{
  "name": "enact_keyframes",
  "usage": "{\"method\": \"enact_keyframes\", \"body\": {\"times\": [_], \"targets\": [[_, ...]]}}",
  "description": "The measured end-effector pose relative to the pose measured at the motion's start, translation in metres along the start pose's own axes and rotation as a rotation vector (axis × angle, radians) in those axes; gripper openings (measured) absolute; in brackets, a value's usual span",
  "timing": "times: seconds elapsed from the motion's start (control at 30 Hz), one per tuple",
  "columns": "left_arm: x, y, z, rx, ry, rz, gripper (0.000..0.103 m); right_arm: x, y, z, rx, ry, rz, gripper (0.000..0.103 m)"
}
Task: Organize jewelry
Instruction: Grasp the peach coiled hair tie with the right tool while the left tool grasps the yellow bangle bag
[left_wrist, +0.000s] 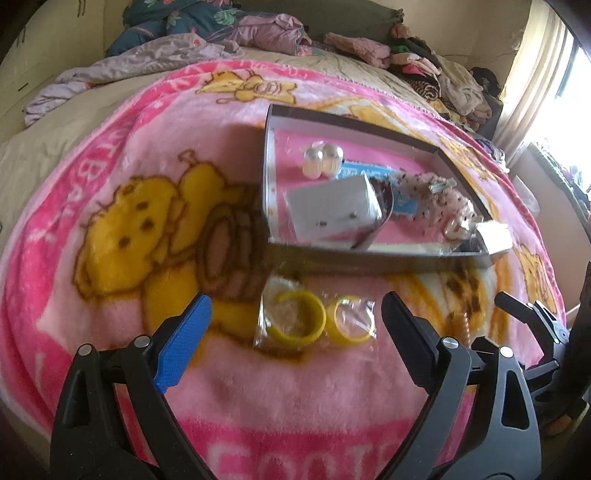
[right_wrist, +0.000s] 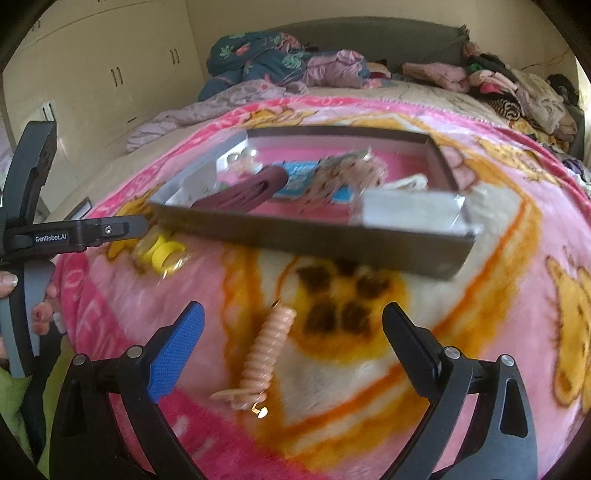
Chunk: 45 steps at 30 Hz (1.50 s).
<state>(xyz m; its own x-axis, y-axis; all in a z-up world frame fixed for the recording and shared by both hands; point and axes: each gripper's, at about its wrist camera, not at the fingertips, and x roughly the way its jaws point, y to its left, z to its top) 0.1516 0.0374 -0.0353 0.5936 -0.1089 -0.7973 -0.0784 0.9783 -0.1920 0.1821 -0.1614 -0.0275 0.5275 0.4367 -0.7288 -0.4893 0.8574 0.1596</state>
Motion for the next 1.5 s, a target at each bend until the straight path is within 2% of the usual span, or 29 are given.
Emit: {"method": "enact_keyframes", "body": {"times": [0.2,0.27,0.3,0.33,0.43,0.63,0.77,0.9,1.1,1.27,1.37,1.43,1.5], "targets": [[0.004,0.000,-0.011,0.003,0.026,-0.008,0.090,0.011,0.014,-0.017,-0.009,0.062,0.029,0.073],[0.007,-0.003,-0.013,0.012,0.031,-0.010,0.091,0.012,0.021,-0.023,-0.026,0.069,0.023,0.063],[0.008,-0.005,-0.014,0.016,0.035,-0.010,0.091,0.012,0.026,-0.025,-0.038,0.070,0.023,0.050],[0.011,-0.006,-0.015,0.020,0.040,-0.011,0.091,0.012,0.028,-0.027,-0.044,0.072,0.026,0.043],[0.019,-0.010,-0.016,0.031,0.057,-0.006,0.091,0.009,0.033,-0.029,-0.060,0.070,0.048,0.027],[0.035,-0.016,-0.016,0.062,0.073,0.033,0.090,-0.002,0.037,-0.031,-0.082,0.060,0.085,0.021],[0.035,-0.022,-0.018,0.100,0.071,0.072,0.072,-0.009,0.035,-0.028,-0.083,0.044,0.095,0.017],[0.027,-0.025,-0.018,0.111,0.068,0.043,0.066,-0.017,0.031,-0.023,-0.080,0.023,0.098,0.015],[0.008,-0.034,-0.015,0.106,0.038,-0.025,0.066,-0.024,0.024,-0.010,-0.087,-0.011,0.094,0.003],[-0.003,-0.036,-0.009,0.099,0.016,-0.040,0.066,-0.018,0.017,-0.011,-0.083,0.026,0.115,0.004],[-0.007,-0.034,-0.007,0.089,0.008,-0.047,0.066,-0.013,0.021,-0.019,-0.106,0.063,0.150,0.019],[-0.009,-0.033,-0.007,0.088,0.003,-0.049,0.066,-0.013,0.026,-0.027,-0.125,0.076,0.158,0.038],[-0.012,-0.033,-0.008,0.086,0.001,-0.055,0.066,-0.014,0.028,-0.034,-0.142,0.082,0.166,0.044]]}}
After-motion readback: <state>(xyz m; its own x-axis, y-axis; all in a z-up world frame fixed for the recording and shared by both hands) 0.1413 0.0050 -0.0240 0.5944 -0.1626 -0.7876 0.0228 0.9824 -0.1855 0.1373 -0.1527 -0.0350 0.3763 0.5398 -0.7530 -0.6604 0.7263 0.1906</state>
